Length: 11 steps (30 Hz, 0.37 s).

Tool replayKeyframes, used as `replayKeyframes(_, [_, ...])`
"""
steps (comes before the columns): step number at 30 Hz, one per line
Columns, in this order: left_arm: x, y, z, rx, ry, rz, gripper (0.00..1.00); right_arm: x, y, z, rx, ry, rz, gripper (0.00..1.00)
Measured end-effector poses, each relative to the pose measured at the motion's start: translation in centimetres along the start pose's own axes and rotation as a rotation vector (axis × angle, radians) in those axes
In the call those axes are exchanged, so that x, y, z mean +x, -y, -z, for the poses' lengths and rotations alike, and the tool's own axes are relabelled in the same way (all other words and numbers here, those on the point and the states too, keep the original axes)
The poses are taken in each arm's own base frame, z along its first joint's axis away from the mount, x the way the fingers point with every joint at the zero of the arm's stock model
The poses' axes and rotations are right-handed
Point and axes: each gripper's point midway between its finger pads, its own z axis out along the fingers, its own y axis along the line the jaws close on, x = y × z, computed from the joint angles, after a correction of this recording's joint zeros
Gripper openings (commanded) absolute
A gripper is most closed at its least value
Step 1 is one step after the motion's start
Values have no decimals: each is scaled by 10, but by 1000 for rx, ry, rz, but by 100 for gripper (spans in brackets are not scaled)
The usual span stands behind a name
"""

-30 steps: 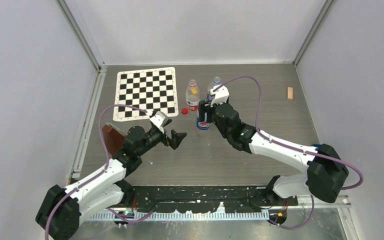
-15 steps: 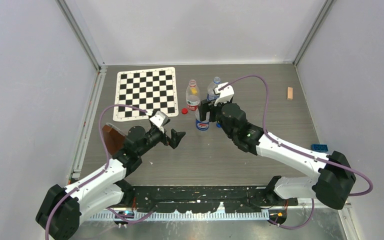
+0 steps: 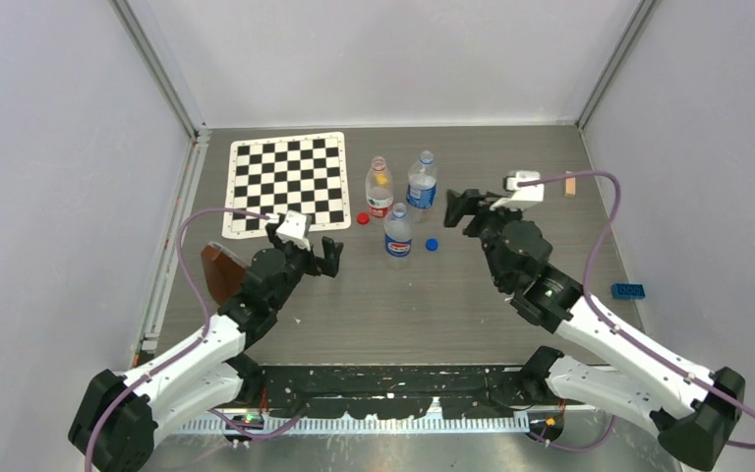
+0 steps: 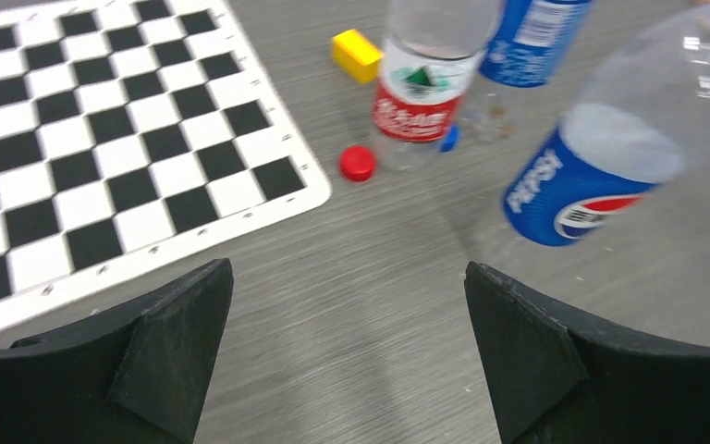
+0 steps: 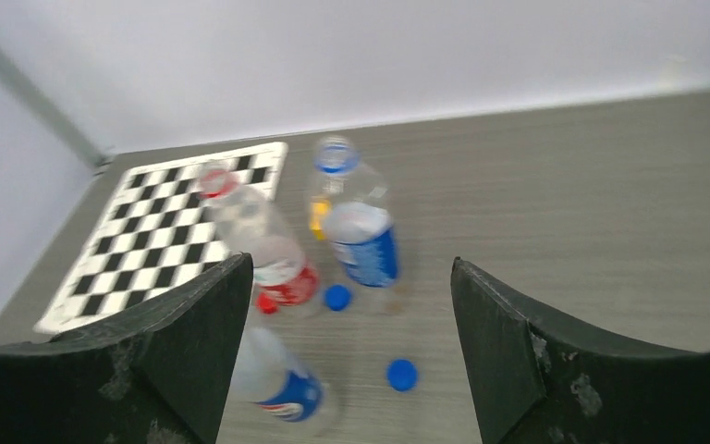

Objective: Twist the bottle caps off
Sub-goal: Reset both arms

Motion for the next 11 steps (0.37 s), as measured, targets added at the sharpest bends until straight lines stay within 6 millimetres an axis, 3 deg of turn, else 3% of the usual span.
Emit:
replayKeyframes(4, [5,-24,2,-146,-23,41,100,14,66,12,186,-7,-52,85])
replayKeyframes(7, [2,-36,1,-232,-23,68,100,36,124,23,347,-36,-98,85])
replayKeyframes(11, [1,-51,0,-335,-45,93,100,69,163,32,458,-121,-134,85])
